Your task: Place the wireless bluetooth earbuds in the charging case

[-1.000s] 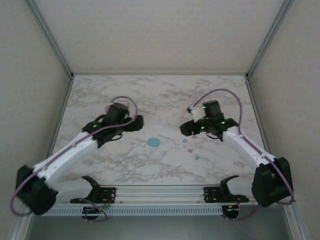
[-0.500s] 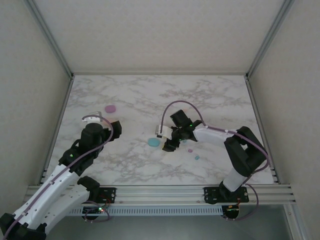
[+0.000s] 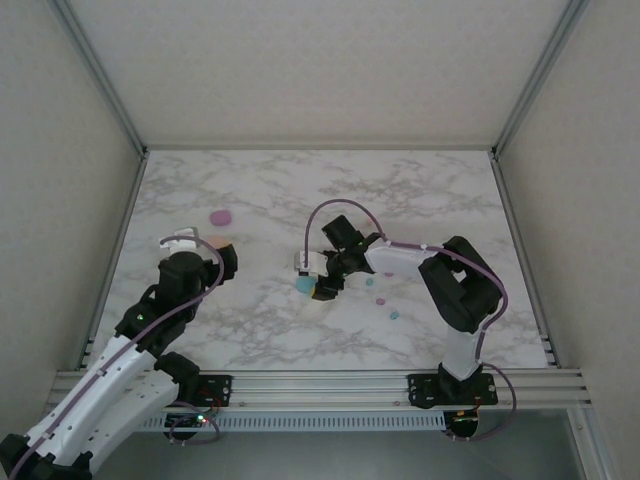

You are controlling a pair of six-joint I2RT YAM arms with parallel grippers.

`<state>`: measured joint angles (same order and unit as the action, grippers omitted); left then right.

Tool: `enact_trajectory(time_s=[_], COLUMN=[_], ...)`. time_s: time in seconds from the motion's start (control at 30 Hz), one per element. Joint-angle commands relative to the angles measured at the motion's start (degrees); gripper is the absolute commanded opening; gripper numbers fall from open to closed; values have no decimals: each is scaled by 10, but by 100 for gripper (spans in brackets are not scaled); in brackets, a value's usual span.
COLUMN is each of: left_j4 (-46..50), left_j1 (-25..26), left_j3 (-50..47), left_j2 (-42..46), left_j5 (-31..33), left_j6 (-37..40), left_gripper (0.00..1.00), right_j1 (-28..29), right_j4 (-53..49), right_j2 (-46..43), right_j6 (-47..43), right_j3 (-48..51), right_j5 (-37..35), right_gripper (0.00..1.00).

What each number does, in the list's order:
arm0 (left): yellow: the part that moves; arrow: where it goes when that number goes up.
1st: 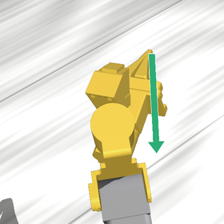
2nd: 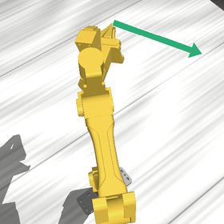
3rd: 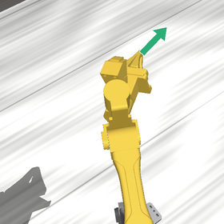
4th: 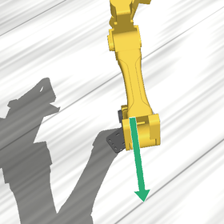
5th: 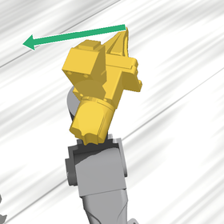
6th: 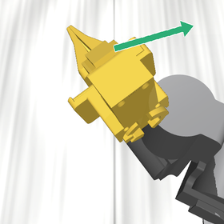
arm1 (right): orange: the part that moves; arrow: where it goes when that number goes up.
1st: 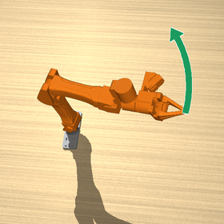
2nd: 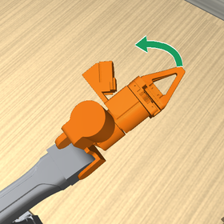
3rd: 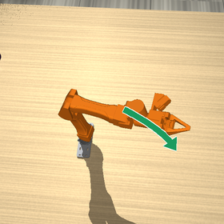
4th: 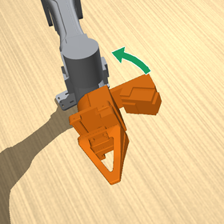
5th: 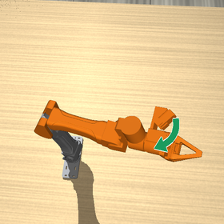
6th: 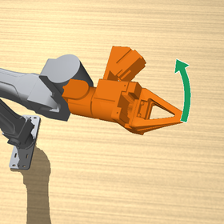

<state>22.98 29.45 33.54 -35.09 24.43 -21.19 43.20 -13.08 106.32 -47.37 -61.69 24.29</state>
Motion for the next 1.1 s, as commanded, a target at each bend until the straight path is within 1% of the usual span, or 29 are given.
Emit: enact_trajectory(time_s=[0.0, 0.13, 0.27, 0.37, 0.43, 0.5, 0.6, 0.7, 0.73, 0.8, 0.83, 0.93, 0.97, 1.0, 1.07], left_j4=[13, 13, 12, 13, 13, 13, 11, 8, 7, 4, 2, -12, -18, -25, -45], left_j1=[-4, -4, -4, -4, -4, -4, -4, -3, -4, -4, -4, -4, -4, -4, -4], left_j3=[-10, -13, -14, -13, -13, -12, -12, -10, -9, -8, -7, -6, -6, -6, -7], left_j2=[12, 13, 13, 13, 13, 13, 11, 5, 2, -3, -5, -5, -3, 0, 8], left_j5=[24, 25, 22, 20, 19, 18, 17, 13, 11, 8, 5, -9, -19, -33, -78], left_j6=[3, -4, -11, -11, -9, -10, -15, -21, -23, -25, -24, -7, 5, 18, 66], left_gripper=[100, 100, 100, 100, 100, 100, 100, 100, 100, 100, 100, 100, 100, 100, 100], right_j1=[13, 16, 16, 16, 14, 13, 13, 13, 13, 13, 13, 13, 12, 11, 5], right_j4=[-21, 1, 14, 22, 21, 17, 21, 23, 25, 28, 29, 32, 30, 28, 28], right_j2=[14, 20, 24, 22, 20, 19, 16, 16, 17, 15, 15, 4, -5, -13, -50], right_j6=[-6, 8, 14, 13, 11, 11, 11, 12, 13, 16, 18, 34, 41, 52, 78], right_j3=[-15, -2, 5, 13, 17, 18, 23, 23, 23, 23, 23, 22, 21, 19, 18], right_j5=[18, 2, -22, -30, -32, -32, -33, -34, -33, -32, -31, -20, -11, -3, 25], right_gripper=[65, 63, 57, 56, 56, 52, 51, 48, 47, 41, 40, 37, 33, 31, 31])
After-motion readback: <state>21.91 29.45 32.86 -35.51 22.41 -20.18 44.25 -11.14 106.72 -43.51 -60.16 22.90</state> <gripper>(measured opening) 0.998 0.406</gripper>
